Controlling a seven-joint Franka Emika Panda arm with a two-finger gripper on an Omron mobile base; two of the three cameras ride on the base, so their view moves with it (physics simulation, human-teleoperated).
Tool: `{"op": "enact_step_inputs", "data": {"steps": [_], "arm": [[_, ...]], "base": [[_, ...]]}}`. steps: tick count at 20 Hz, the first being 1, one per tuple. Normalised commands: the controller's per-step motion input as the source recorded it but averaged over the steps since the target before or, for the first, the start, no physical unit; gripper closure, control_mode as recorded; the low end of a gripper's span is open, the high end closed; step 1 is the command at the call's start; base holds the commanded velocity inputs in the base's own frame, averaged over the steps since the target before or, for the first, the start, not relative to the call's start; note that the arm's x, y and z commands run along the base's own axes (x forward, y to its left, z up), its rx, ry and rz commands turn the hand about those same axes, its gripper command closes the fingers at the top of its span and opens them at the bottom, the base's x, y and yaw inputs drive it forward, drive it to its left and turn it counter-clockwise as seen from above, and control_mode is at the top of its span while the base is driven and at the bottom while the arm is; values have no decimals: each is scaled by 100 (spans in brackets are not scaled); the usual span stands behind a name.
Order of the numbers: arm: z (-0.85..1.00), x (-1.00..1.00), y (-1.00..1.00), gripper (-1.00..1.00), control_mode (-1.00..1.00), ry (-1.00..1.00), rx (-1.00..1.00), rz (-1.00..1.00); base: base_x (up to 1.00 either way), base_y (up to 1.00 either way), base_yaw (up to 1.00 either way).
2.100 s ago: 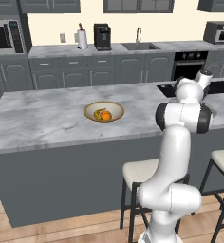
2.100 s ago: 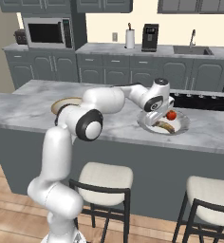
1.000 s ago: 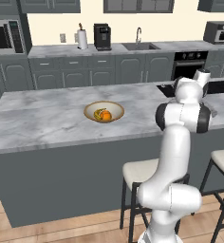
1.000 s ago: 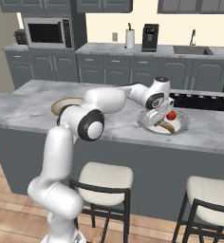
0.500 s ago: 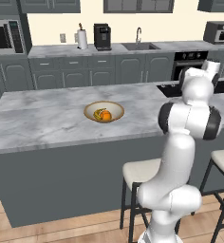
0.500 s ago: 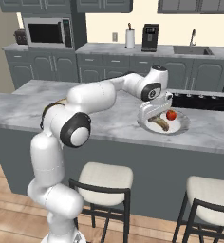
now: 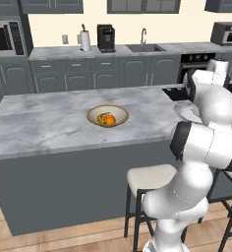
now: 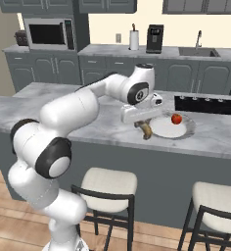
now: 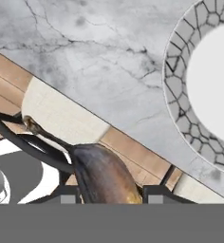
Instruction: Take the fruits from the plate on the dining counter and place two fruits in each bowl.
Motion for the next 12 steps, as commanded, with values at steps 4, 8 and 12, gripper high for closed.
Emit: {"op": "enact_step_inputs", "data": {"steps": [4, 8, 12], "arm": [[23, -44, 81, 100, -100, 0, -2, -29], [19, -24, 83, 100, -100, 0, 0, -34], [12, -19, 75, 100, -100, 0, 0, -37]], "base": [[0, 0, 0], [0, 0, 0], [0, 0, 0]]}}
